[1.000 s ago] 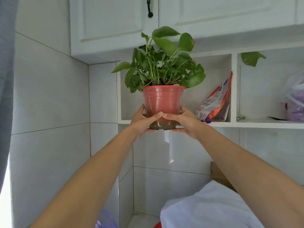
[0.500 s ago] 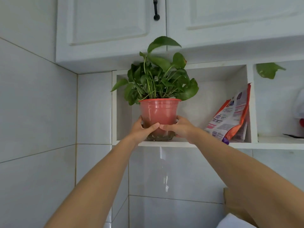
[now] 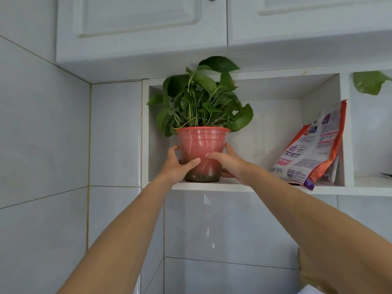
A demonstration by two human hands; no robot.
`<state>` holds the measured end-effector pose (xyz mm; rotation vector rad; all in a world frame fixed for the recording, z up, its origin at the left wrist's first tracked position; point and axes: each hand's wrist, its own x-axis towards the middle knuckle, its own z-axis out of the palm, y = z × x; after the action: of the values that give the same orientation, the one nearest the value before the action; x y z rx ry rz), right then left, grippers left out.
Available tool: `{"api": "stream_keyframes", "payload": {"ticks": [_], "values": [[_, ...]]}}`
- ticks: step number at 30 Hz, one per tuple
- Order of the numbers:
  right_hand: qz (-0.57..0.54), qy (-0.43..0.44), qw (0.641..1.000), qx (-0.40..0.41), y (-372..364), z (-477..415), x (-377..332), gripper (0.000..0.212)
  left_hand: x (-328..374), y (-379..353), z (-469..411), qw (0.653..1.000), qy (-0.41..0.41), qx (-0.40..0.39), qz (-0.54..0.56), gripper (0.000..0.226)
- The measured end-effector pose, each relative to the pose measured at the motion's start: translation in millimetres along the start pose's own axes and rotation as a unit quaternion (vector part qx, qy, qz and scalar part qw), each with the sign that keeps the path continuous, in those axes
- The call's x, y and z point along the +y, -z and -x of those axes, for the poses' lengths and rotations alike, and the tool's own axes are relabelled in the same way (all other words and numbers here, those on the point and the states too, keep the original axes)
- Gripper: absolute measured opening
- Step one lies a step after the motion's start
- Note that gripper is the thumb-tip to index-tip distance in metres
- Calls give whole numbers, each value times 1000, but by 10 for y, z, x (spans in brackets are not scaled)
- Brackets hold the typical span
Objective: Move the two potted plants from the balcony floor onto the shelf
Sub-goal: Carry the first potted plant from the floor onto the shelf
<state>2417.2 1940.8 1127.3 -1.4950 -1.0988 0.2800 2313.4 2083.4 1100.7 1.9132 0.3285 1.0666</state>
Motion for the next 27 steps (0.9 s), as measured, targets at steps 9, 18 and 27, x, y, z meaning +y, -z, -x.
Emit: {"api": "stream_keyframes", "payload": {"ticks": [9, 18, 27], "values": [[-11, -9, 997, 79, -127, -50, 74, 70, 40, -15, 45, 999, -4, 4, 37, 61], [-18, -56, 991, 121, -219, -43, 65, 65, 26, 27, 52, 993, 29, 13, -111, 86], [21, -76, 994, 77, -215, 91, -62, 38, 194, -40, 296, 997, 6, 62, -53, 55]]}}
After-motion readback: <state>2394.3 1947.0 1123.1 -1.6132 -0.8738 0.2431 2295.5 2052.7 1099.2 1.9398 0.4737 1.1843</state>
